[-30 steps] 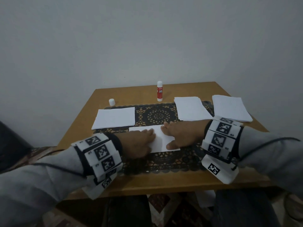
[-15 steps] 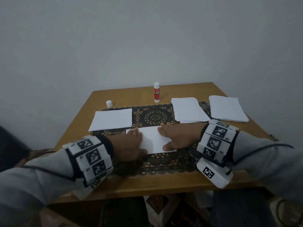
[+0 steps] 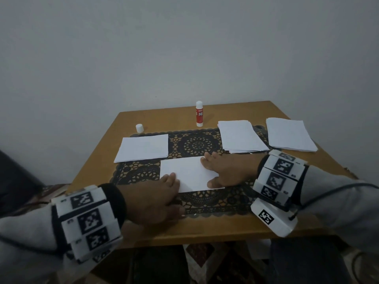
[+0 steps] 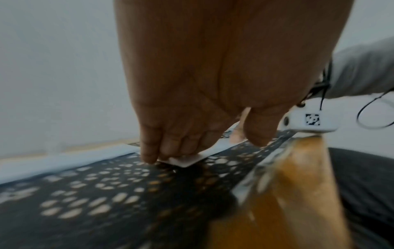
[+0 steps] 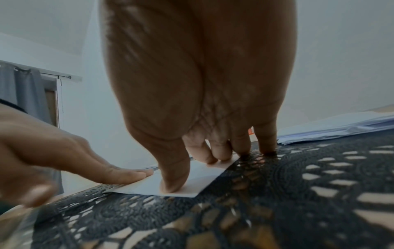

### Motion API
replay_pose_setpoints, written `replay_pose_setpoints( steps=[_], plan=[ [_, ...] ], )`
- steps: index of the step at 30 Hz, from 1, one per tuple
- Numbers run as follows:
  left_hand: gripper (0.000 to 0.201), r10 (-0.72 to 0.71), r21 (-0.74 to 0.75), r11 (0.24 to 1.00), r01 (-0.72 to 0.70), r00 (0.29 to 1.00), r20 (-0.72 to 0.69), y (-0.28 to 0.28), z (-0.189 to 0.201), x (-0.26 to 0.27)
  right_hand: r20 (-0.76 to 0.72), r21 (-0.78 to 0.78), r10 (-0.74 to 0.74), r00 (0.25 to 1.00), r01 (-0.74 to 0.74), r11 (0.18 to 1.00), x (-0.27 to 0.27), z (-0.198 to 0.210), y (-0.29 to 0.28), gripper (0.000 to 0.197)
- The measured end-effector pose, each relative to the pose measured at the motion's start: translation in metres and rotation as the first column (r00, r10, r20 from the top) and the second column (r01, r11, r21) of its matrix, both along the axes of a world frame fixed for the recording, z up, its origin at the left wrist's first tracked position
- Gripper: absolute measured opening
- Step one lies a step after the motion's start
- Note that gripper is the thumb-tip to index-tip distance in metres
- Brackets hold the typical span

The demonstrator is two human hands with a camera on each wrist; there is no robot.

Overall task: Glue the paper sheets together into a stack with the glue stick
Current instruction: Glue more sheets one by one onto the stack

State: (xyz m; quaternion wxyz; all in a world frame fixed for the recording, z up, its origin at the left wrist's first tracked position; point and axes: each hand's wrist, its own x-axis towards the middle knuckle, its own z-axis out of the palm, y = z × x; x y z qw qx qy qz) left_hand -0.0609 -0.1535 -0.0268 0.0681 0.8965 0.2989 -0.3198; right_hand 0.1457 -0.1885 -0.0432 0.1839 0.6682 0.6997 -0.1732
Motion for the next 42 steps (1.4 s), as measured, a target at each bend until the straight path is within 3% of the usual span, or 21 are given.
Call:
replay_pose_setpoints(
  steps=[3, 6, 13, 18, 24, 30, 37, 42],
  plan=[
    [0.081, 0.033, 0.033, 0.999, -0.033, 0.999, 0.007, 0.002, -0.003, -0.009, 0.002, 0.001, 0.002, 1.000, -0.002, 1.000, -0.001, 0.000, -0.001, 0.080],
    [0.088, -0.030, -0.021, 0.999, 0.030, 1.000, 0.003, -0.018, -0.009, -0.014, 0.004, 0.006, 0.000, 1.000, 0.000, 1.000, -0.002, 0.000, -0.001, 0.080],
    [0.080, 0.006, 0.025, 1.000, -0.009, 0.994, 0.108, -0.007, -0.009, -0.007, -0.002, -0.009, -0.004, 1.000, 0.004, 1.000, -0.002, 0.000, -0.001, 0.080],
    [0.084, -0.106, -0.065, 0.991, 0.115, 0.986, 0.130, -0.029, -0.013, 0.001, 0.000, -0.006, -0.013, 1.000, 0.013, 1.000, -0.001, -0.001, 0.000, 0.080],
    [0.076, 0.059, 0.032, 0.997, -0.064, 0.988, 0.143, 0.015, -0.010, 0.009, -0.006, -0.013, -0.014, 1.000, 0.014, 1.000, -0.002, -0.001, -0.001, 0.080],
    [0.064, 0.050, 0.134, 0.986, -0.096, 0.947, 0.316, 0.043, -0.006, 0.027, -0.020, -0.002, -0.022, 1.000, 0.022, 1.000, -0.002, -0.001, -0.002, 0.079],
    [0.072, 0.174, 0.070, 0.975, -0.209, 0.925, 0.339, 0.069, -0.003, 0.034, -0.043, -0.003, -0.029, 0.999, 0.029, 1.000, -0.003, -0.001, -0.002, 0.080],
    [0.066, 0.246, 0.024, 0.961, -0.274, 0.894, 0.376, 0.077, -0.003, 0.038, -0.023, -0.011, -0.055, 0.998, 0.055, 0.998, -0.009, 0.001, 0.001, 0.080]
  ],
)
